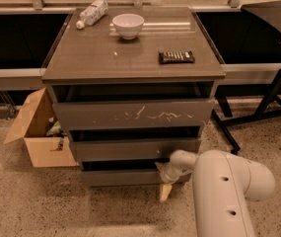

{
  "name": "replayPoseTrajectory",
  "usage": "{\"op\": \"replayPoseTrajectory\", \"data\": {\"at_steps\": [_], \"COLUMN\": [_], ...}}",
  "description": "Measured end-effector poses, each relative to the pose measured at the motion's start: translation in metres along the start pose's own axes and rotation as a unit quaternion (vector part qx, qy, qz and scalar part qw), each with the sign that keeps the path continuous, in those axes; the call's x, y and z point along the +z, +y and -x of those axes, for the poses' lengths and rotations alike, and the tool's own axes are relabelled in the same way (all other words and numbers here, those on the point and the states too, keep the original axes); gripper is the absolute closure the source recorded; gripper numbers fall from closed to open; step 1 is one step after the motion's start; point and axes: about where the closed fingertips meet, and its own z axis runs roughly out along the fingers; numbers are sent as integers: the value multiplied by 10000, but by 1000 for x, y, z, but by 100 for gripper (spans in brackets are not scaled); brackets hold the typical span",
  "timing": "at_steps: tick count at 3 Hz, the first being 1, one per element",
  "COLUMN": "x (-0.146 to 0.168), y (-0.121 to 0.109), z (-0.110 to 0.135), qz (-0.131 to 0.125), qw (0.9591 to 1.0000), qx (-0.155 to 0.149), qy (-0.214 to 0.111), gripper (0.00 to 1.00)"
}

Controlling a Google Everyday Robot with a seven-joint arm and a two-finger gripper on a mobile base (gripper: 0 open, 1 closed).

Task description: Open bottom drawer

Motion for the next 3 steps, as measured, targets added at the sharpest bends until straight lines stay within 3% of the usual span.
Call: {"op": "replayPoseTrajectory", "data": {"at_steps": [2, 3], "x": [24, 8], "y": [-6, -7], "z": [-7, 4], "qz": [243, 116], "qw": [9995, 9994], "qx": [58, -89], "qy": [-205, -304], "gripper": [44, 67]}}
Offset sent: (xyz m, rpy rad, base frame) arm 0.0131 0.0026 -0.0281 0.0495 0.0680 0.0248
